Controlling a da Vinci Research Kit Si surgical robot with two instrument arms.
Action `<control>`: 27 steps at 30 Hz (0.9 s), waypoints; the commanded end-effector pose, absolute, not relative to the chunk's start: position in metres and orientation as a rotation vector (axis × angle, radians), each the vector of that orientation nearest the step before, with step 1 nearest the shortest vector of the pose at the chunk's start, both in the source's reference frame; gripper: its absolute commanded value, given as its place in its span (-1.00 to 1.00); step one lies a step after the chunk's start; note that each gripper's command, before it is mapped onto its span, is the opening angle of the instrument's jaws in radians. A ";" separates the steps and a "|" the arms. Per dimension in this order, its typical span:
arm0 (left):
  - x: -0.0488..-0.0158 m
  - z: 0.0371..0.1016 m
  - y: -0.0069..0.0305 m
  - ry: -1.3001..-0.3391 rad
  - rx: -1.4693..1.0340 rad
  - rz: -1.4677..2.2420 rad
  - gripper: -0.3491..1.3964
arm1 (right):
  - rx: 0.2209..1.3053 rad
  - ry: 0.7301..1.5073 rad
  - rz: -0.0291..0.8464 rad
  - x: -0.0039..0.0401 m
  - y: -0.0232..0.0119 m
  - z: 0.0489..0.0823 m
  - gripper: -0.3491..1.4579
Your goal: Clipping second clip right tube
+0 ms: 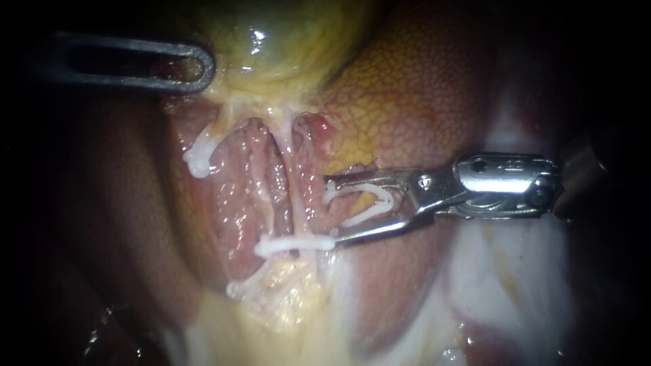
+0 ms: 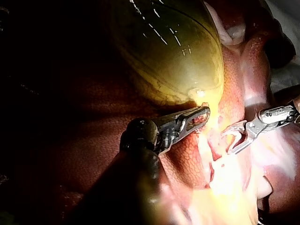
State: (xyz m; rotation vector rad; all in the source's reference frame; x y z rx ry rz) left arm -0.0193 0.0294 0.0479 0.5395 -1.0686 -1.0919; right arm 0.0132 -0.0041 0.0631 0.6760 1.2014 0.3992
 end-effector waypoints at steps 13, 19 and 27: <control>-0.0192 0.0480 0.0294 -1.068 0.537 -1.094 -1.00 | 0.724 1.198 0.426 0.0123 -0.0034 0.0590 -0.12; -0.0192 0.0481 0.0295 -1.068 0.534 -1.095 -1.00 | 0.763 1.184 0.481 0.0117 -0.0032 0.0561 -0.12; -0.0192 0.0481 0.0295 -1.068 0.534 -1.095 -1.00 | 0.770 1.128 0.538 0.0122 -0.0026 0.0528 -0.13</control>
